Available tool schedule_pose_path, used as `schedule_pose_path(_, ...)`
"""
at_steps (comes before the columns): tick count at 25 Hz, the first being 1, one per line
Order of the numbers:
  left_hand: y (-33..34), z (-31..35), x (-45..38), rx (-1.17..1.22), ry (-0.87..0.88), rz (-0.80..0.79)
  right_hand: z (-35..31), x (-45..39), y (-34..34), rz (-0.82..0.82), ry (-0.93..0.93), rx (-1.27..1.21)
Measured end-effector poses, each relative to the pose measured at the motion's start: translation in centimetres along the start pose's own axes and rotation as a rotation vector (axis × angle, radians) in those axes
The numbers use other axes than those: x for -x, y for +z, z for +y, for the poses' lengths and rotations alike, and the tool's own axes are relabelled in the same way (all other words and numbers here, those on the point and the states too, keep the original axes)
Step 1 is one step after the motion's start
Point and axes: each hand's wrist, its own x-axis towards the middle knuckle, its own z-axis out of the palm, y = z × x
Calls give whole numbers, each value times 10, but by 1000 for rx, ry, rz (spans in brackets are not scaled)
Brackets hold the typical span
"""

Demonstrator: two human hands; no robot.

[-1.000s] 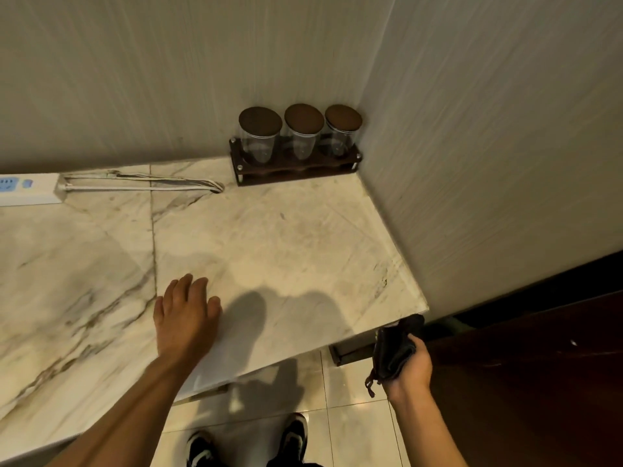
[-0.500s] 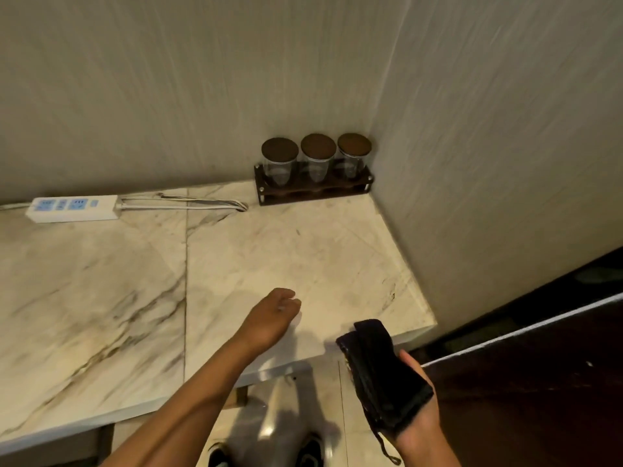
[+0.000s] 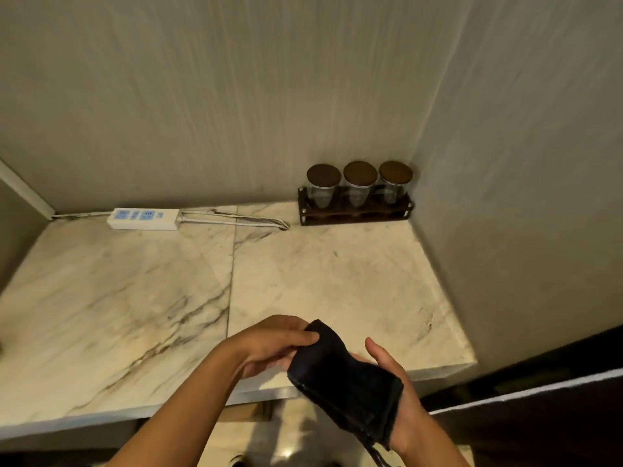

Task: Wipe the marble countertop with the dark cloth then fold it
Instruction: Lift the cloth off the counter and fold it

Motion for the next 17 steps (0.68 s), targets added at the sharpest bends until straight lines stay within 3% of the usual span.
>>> schedule_pose_path(7, -63, -53, 54, 213, -11, 236, 36, -48, 29, 28, 122, 137)
schedule_pose_path(12, -112, -103, 92, 411, -31, 444, 64, -93, 51, 112, 138, 449)
schedule_pose_path(17, -142, -139, 108, 601, -3, 518, 68, -151, 94, 160, 59, 789)
